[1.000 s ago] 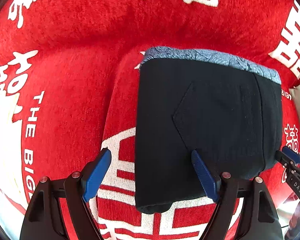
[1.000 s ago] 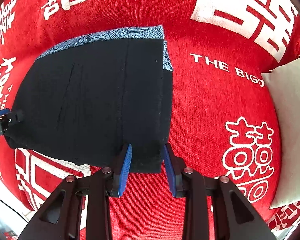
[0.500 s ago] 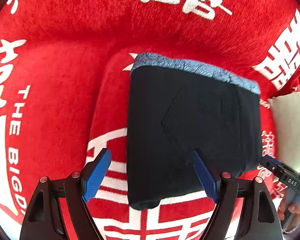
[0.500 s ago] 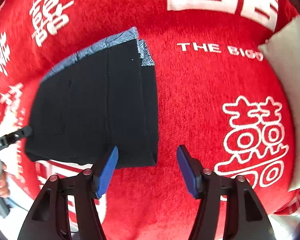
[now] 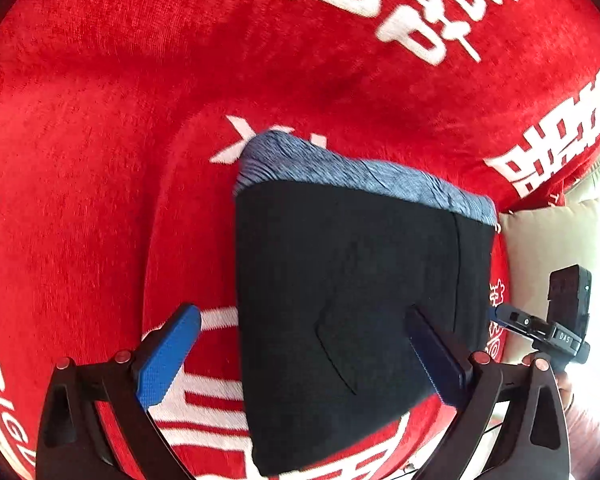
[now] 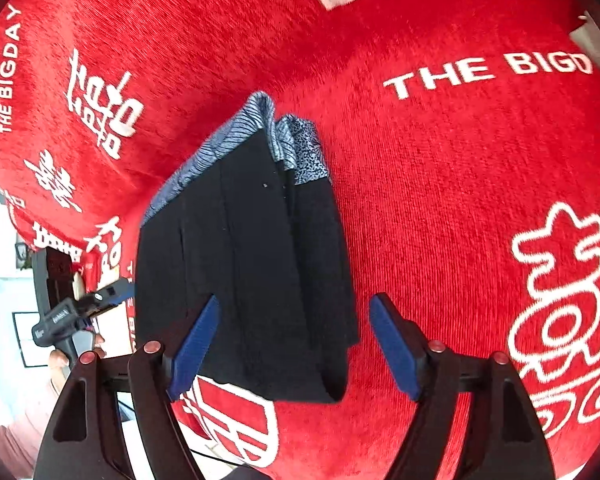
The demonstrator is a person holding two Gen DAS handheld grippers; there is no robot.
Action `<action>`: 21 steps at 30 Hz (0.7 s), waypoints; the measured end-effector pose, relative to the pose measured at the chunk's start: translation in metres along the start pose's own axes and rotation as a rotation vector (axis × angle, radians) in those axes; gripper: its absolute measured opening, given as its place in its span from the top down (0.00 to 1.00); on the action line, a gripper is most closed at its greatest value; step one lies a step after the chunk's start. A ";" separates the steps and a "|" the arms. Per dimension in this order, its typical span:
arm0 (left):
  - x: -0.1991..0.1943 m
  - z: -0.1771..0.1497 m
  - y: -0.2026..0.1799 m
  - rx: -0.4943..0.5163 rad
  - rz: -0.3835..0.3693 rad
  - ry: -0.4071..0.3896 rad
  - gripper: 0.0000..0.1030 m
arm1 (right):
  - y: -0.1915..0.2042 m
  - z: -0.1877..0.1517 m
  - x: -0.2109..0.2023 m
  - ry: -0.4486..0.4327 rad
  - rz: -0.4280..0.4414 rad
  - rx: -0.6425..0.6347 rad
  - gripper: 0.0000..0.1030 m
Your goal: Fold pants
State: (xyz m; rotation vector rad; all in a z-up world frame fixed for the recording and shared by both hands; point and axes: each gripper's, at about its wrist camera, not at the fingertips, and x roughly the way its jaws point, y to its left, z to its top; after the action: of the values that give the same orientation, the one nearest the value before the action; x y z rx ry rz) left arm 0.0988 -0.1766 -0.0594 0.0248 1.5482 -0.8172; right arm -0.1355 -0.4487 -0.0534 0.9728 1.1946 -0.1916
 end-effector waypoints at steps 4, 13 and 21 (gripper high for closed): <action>0.007 0.010 0.012 -0.033 -0.014 0.016 0.01 | -0.006 0.010 0.011 0.027 0.028 0.002 0.22; 0.028 0.024 0.012 0.037 -0.078 0.100 0.01 | -0.038 0.030 0.018 0.074 0.163 0.066 0.22; 0.053 0.023 0.008 0.103 -0.091 0.167 0.01 | -0.037 0.041 0.034 0.129 0.280 0.008 0.22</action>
State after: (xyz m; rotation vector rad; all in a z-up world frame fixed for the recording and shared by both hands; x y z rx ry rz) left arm 0.1128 -0.2057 -0.1081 0.1007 1.6726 -0.9867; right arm -0.1158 -0.4884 -0.1001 1.1610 1.1603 0.0895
